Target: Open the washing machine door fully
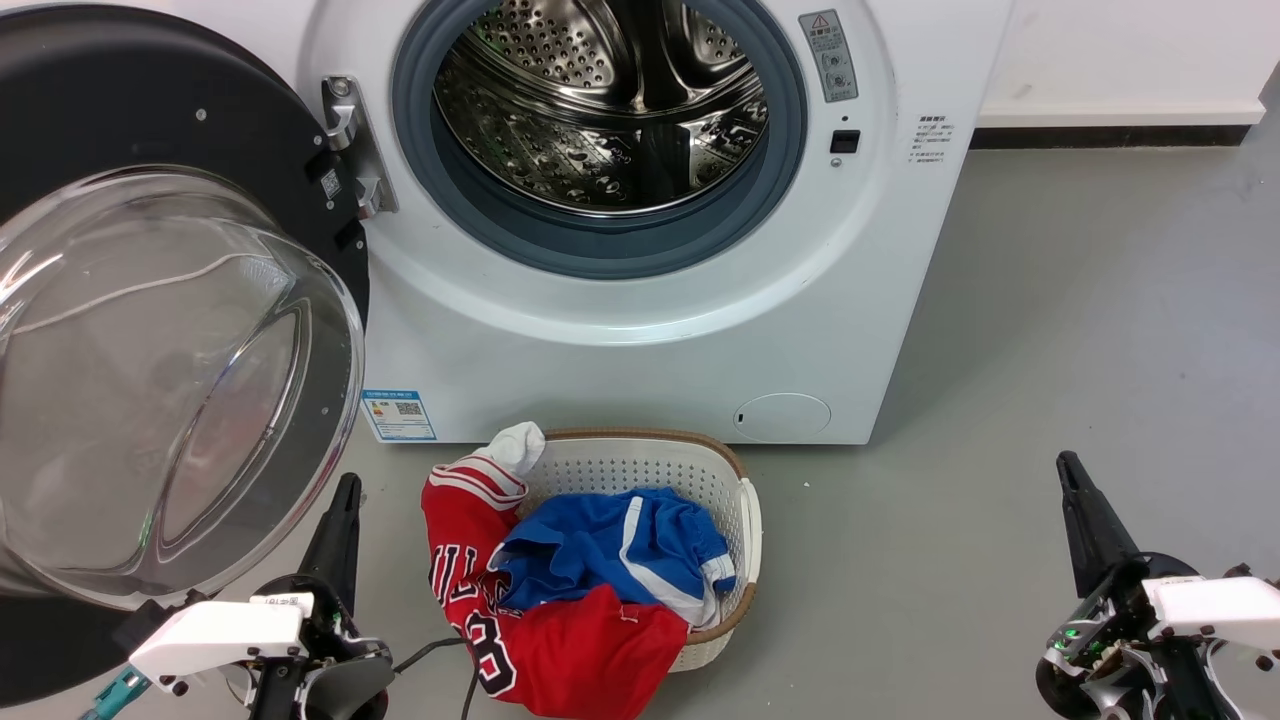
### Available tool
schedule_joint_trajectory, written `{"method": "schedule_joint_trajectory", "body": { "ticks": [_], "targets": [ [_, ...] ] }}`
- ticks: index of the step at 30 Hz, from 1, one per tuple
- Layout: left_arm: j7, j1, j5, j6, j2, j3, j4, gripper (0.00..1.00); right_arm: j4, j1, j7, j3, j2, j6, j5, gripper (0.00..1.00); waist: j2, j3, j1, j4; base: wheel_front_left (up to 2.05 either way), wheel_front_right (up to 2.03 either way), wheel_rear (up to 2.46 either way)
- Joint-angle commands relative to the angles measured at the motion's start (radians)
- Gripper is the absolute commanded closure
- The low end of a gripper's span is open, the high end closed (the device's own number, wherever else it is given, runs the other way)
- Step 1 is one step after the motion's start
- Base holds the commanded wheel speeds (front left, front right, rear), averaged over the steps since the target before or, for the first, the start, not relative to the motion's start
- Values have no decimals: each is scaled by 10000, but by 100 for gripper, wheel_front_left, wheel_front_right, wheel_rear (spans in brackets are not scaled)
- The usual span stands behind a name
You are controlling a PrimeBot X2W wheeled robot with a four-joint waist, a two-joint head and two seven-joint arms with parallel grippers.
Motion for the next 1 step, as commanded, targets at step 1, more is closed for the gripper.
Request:
{"method": "schedule_joint_trajectory", "body": {
  "ticks": [1],
  "targets": [
    [49, -72, -1, -39, -6, 33, 5, 100, 20, -135, 31, -15, 28, 0, -33, 100, 0, 0, 0, 0, 0, 0, 0]
  ]
}}
